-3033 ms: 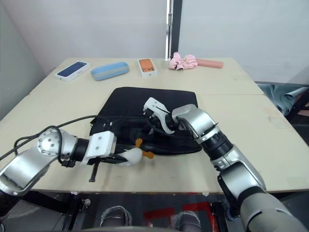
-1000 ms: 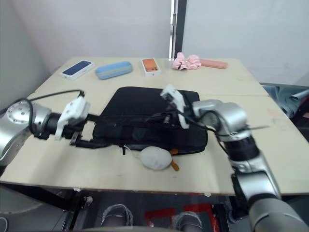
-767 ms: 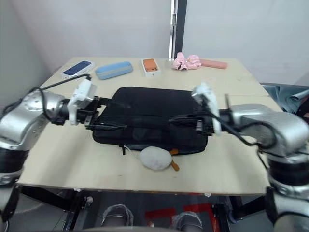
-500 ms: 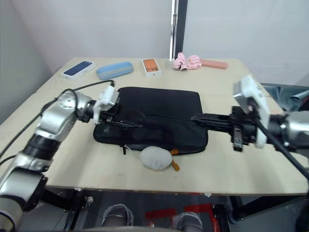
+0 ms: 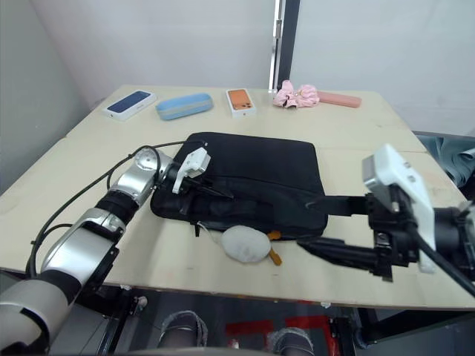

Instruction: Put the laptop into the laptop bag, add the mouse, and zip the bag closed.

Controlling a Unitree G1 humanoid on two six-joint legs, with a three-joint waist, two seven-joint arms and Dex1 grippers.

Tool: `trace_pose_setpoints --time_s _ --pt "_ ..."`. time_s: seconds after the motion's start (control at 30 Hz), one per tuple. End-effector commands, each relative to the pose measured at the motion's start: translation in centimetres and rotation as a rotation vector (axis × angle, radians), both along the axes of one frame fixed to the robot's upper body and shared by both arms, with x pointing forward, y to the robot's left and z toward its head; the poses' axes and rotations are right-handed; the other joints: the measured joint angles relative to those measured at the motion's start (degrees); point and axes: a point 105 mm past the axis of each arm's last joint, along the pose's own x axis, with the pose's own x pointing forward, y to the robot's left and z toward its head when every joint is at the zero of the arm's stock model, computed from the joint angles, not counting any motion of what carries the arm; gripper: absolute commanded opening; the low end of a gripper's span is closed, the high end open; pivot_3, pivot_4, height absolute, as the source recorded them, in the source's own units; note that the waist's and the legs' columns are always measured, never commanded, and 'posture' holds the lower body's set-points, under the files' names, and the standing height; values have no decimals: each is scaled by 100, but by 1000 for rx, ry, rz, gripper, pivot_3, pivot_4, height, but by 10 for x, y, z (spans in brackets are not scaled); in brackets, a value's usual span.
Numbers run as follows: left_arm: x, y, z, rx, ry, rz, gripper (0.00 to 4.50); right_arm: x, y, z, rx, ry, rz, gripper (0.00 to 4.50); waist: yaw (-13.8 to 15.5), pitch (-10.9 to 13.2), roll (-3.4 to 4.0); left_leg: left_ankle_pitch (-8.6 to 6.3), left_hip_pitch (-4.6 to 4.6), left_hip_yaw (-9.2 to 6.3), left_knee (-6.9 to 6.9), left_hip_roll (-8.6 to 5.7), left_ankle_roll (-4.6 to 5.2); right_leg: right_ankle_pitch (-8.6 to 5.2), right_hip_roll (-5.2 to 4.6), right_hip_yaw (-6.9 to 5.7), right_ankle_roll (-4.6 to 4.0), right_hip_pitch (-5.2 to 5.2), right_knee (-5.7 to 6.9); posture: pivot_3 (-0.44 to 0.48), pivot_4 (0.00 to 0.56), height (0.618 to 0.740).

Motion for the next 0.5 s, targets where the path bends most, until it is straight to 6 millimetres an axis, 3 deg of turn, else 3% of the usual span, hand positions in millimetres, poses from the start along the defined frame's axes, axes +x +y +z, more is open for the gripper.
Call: trace_pose_setpoints --time_s 0.03,0.33,0.5 --pt "9 9 0 40 -50 36 0 17 14 -21 -22 43 4 4265 -10 1 1 0 1 -2 1 0 0 2 0 -1 3 2 0 0 150 740" --pt "11 13 -15 75 -38 74 0 59 52 -82 -112 87 107 4265 -25 -2 1 1 -2 -27 12 -5 -3 5 -6 -20 7 19 4 0 150 740" --pt "10 13 -19 80 -41 79 0 73 69 -99 -128 83 179 4265 -24 -3 1 1 -7 -31 14 -10 -3 7 -10 -24 7 20 5 0 150 740"
